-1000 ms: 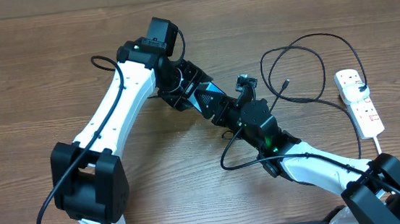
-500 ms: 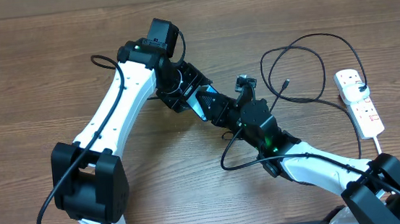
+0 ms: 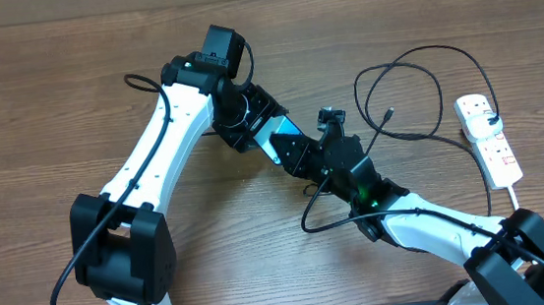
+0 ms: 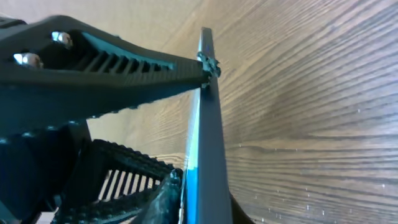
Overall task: Plug charger to phone and switch on socket
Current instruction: 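Grasp the smartphone's edge with the right gripper beside the left gripper, then open the left gripper and pull it back from the smartphone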
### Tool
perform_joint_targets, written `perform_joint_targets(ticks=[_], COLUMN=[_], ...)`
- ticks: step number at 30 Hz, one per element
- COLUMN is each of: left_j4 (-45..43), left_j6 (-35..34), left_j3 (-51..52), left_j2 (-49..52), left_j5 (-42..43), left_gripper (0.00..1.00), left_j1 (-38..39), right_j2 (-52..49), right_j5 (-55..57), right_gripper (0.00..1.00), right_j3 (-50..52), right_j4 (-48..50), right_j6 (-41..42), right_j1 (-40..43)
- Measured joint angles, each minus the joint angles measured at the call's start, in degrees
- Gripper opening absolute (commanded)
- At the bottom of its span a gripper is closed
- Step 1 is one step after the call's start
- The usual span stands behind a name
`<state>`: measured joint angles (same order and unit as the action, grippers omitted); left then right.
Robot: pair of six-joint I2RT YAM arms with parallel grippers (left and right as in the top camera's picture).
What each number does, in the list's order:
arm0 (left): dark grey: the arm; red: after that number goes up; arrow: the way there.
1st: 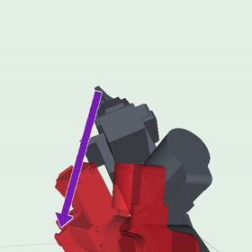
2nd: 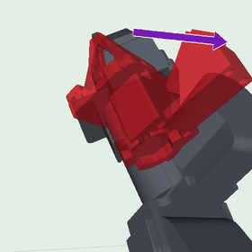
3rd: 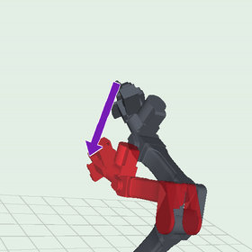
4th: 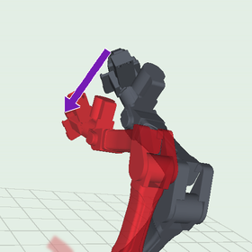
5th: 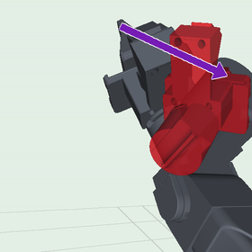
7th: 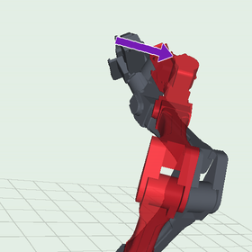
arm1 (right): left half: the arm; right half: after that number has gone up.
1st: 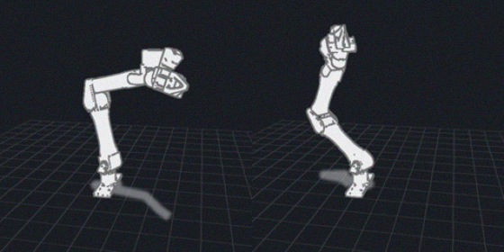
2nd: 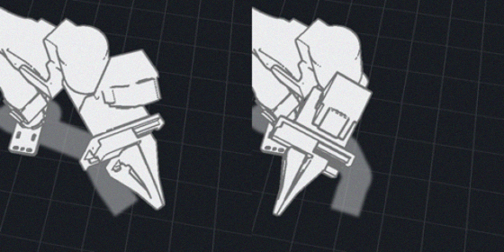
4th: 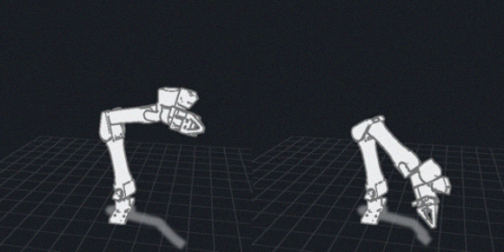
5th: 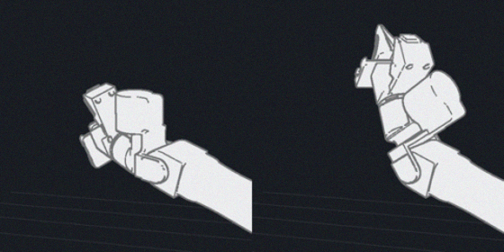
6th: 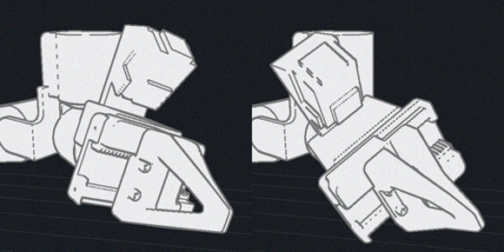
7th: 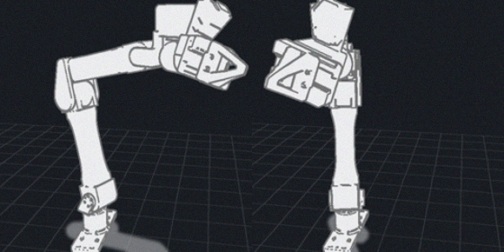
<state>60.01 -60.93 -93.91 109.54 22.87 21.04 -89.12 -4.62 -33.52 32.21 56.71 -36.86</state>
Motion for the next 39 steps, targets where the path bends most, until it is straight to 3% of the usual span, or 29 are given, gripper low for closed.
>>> perform_joint_targets(ticks=[8,12,17,19,27,39], left_j4=[-0.15,-0.26,-0.26,-0.28,-2.67,5.11], left_j6=[-0.09,0.31,0.74,1.01,2.84,19.74], left_j3=[0.0,-0.31,-0.33,-0.33,-0.9,-11.67], left_j2=[0.0,0.0,0.0,0.0,0.0,-4.68], left_j5=[0.04,-0.74,-0.85,-0.87,-0.79,-3.98], left_gripper=[0.59,0.65,0.82,1.0,1.0,1.0], left_j1=[0.0,0.0,0.0,0.0,-1.29,-8.48], right_j2=[-0.24,-0.66,-0.68,-0.68,-0.76,-0.79], right_j5=[-1.29,-2.93,-3.06,-3.06,-3.54,-15.19], right_gripper=[0.05,0.04,0.04,0.04,0.04,0.04], right_j3=[0.0,0.15,0.15,0.15,0.15,0.15], right_j4=[-0.7,-0.87,-0.44,-0.11,0.2,0.37], right_j6=[1.31,0.66,0.24,0.24,4.72,20.92], right_j1=[0.13,-0.31,-0.31,-0.31,-0.13,4.72])
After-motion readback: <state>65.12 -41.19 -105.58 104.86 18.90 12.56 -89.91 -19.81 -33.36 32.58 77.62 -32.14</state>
